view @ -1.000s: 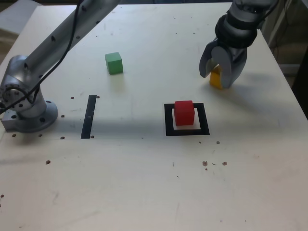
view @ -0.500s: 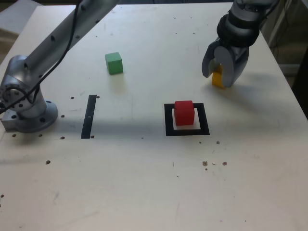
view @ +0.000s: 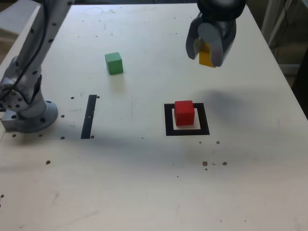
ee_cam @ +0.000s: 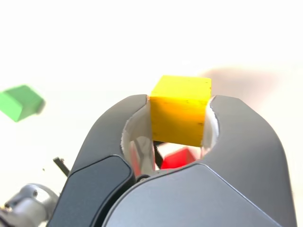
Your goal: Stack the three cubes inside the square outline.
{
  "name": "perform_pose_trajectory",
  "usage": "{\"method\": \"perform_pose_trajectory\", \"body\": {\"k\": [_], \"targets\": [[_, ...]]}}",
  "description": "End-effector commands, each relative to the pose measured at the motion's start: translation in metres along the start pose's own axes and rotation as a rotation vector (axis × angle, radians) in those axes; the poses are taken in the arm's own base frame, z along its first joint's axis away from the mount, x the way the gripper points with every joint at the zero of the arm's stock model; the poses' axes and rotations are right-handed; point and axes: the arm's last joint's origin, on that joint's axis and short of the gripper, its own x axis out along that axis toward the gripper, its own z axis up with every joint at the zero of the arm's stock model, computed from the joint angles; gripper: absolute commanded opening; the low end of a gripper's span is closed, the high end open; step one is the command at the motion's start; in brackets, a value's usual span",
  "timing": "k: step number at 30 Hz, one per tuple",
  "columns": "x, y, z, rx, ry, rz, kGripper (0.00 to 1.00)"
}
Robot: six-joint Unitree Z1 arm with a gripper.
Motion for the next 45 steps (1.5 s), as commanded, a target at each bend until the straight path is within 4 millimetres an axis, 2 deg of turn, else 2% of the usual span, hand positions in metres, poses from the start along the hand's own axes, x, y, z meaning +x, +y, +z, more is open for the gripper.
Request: {"method": "perform_pose_trajectory", "body": {"k": [1, 8, 13, 20, 31, 45], "targets": [[-0.014, -0.013, -0.008, -0.043, -0.005, 0.003, 0.28], [-0.040, -0.062, -0.031, -0.230, 0.010, -0.060, 0.28], [-0.034, -0.087, -0.042, -0.376, 0.062, -0.139, 0.28], [-0.033, -0.108, -0.035, -0.527, 0.081, -0.165, 0.28], [-0.021, -0.107, -0.012, -0.558, 0.091, -0.163, 0.28], [0.001, -0.101, 0.003, -0.520, 0.126, -0.194, 0.28]]}}
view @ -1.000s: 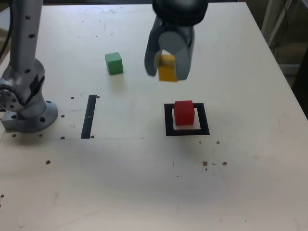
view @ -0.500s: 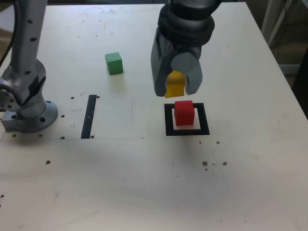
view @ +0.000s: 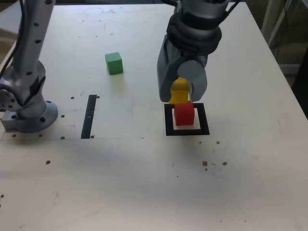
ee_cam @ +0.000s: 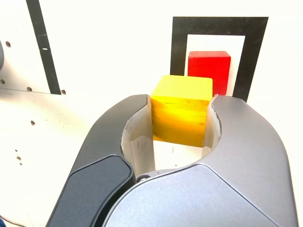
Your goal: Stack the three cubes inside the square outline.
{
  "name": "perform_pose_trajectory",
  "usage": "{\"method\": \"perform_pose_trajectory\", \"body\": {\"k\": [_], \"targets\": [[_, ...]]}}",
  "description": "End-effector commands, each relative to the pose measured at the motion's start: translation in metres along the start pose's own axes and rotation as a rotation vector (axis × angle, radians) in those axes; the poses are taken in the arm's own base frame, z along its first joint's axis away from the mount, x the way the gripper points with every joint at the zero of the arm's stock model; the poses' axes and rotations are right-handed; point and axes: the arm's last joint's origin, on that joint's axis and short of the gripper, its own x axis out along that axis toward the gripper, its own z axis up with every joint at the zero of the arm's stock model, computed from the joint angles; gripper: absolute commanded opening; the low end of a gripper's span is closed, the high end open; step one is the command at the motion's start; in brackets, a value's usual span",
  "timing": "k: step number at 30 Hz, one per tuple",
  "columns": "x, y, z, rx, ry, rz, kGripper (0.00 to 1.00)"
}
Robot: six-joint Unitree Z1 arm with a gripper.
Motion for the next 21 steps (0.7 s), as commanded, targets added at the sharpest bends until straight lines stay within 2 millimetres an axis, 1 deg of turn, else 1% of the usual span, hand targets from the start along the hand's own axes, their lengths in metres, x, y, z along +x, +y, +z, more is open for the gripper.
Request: {"method": "perform_pose_trajectory", "body": {"k": [1, 21], "targets": [[0.006, 0.000, 0.005, 0.005, 0.007, -0.006, 0.28], [0.021, 0.004, 0.018, 0.015, -0.004, -0.023, 0.28]]}}
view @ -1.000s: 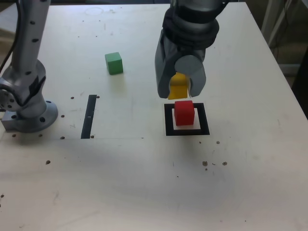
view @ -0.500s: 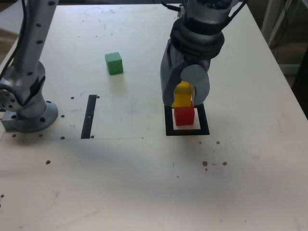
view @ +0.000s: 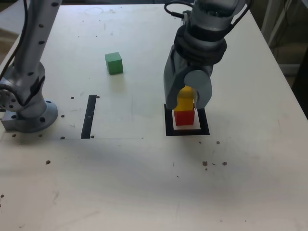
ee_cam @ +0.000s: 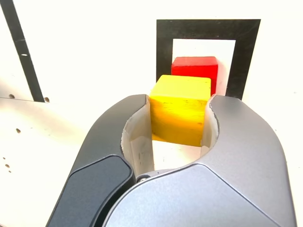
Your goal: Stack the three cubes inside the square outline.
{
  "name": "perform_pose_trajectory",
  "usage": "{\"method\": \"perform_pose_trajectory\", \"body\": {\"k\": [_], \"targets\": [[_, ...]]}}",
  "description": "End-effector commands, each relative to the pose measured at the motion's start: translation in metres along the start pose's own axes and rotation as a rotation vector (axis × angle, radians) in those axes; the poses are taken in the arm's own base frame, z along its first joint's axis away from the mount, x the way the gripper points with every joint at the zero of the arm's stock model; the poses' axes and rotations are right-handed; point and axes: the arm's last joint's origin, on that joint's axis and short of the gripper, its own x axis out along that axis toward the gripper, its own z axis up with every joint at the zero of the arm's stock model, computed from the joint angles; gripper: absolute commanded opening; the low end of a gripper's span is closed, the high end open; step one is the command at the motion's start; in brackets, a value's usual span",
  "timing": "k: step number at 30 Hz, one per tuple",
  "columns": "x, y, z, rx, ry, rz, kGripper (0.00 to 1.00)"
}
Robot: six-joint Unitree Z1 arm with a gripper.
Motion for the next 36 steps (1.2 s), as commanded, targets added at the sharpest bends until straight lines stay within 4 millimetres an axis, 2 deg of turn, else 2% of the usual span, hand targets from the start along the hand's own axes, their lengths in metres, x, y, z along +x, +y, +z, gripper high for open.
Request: {"method": "perform_pose_trajectory", "body": {"k": [1, 36], "targets": [[0.0015, 0.0002, 0.0013, 0.002, 0.001, -0.004, 0.28], [0.0084, 0.0057, 0.0048, 0.006, 0.012, -0.013, 0.32]]}}
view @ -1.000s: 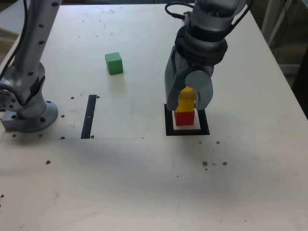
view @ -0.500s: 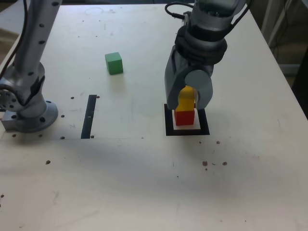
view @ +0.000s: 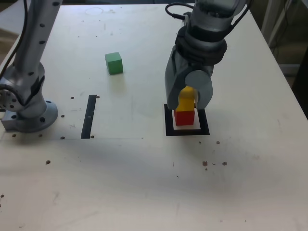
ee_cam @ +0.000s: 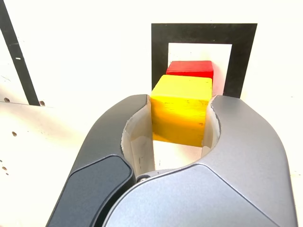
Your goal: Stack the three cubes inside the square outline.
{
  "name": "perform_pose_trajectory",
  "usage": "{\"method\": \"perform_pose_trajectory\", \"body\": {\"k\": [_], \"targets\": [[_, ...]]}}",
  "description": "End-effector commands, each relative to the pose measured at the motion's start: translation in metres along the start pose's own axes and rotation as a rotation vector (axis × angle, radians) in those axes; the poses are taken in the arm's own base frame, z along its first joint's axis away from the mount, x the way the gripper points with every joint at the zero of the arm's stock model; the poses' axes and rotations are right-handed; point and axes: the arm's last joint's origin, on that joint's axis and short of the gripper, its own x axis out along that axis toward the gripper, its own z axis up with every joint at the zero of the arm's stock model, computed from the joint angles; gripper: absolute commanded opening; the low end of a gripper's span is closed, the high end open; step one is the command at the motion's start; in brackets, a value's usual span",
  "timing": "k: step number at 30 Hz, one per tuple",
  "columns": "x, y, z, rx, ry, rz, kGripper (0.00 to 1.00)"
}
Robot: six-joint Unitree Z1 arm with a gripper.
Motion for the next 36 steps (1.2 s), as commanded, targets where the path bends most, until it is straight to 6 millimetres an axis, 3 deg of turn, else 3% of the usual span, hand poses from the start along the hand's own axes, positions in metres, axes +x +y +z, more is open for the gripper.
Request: {"method": "perform_pose_trajectory", "body": {"k": [1, 4, 9, 14, 26, 36], "targets": [[0.003, 0.000, 0.001, 0.003, 0.011, -0.003, 0.33], [0.003, 0.000, 0.001, 0.007, 0.012, -0.006, 0.41], [0.002, 0.000, 0.001, 0.013, 0.009, -0.004, 0.64], [0.002, 0.001, 0.000, 0.016, 0.013, 0.015, 0.81], [-0.007, 0.012, -0.012, 0.005, 0.026, 0.052, 0.99], [-0.029, 0.071, -0.069, 0.035, 0.007, 0.034, 0.99]]}}
